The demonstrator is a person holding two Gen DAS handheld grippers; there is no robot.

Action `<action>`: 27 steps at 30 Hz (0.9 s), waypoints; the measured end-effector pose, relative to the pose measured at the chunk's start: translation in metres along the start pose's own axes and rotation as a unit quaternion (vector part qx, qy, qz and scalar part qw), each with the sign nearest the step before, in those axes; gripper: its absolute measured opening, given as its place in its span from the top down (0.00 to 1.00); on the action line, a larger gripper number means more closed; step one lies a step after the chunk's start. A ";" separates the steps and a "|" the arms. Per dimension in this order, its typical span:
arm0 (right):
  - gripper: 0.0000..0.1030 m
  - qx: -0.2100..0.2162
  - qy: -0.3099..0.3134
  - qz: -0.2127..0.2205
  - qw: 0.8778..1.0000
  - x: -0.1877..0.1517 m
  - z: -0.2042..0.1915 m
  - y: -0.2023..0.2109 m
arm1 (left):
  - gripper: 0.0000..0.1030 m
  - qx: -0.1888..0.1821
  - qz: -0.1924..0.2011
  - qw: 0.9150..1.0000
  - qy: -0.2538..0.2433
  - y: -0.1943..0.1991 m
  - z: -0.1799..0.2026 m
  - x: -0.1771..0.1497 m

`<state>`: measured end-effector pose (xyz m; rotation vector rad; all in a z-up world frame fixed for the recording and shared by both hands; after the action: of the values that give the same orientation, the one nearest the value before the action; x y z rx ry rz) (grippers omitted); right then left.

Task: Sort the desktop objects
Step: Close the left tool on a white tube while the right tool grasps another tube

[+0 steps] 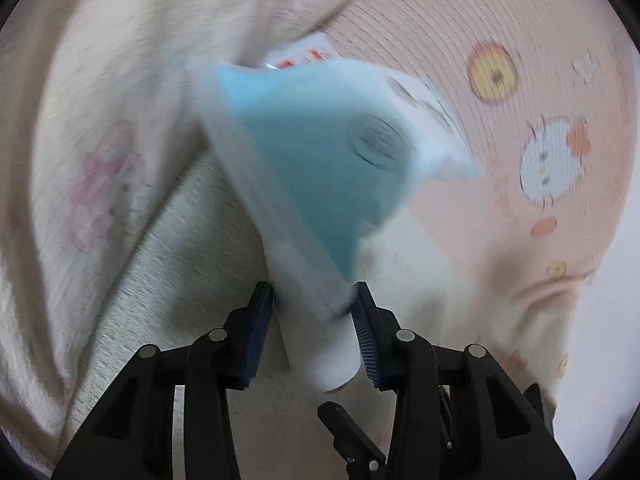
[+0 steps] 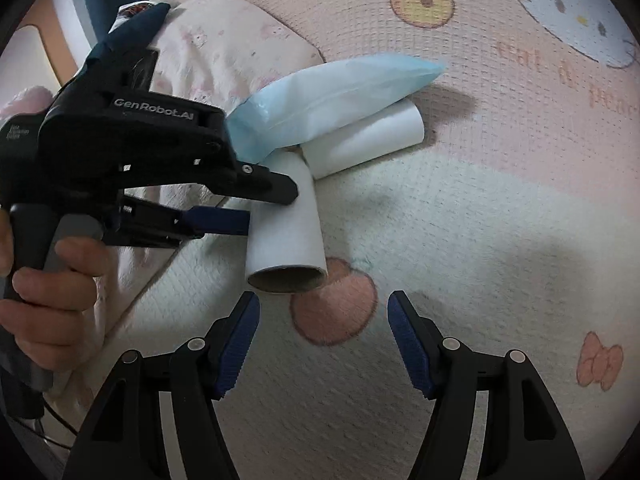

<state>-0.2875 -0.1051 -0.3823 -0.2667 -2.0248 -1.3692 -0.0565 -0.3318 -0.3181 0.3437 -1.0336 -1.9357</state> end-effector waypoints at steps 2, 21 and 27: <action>0.37 0.006 -0.024 0.003 1.000 -0.005 0.004 0.001 | 0.57 -0.016 -0.015 1.000 0.008 -0.003 0.002 -0.011; 0.34 0.009 -0.028 -0.007 1.000 -0.029 0.000 0.014 | 0.57 -0.041 -0.023 0.999 0.003 -0.014 0.019 -0.048; 0.34 0.015 -0.043 -0.008 0.999 -0.034 0.005 0.018 | 0.57 -0.043 -0.028 0.999 0.001 -0.015 0.021 -0.054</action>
<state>-0.2548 -0.0867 -0.3911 -0.3014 -2.1194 -1.3574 -0.0464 -0.2734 -0.3253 0.3279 -0.9461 -2.0223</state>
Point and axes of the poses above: each gripper's, at about its wrist camera, not at the fingertips, and y roughly against the way its jaws point, z to its right, x to its top, the point moved 9 cm from there along -y, roughly the way its jaws point, and after that the axes turned 2 degrees about z, right-handed, at the moved point
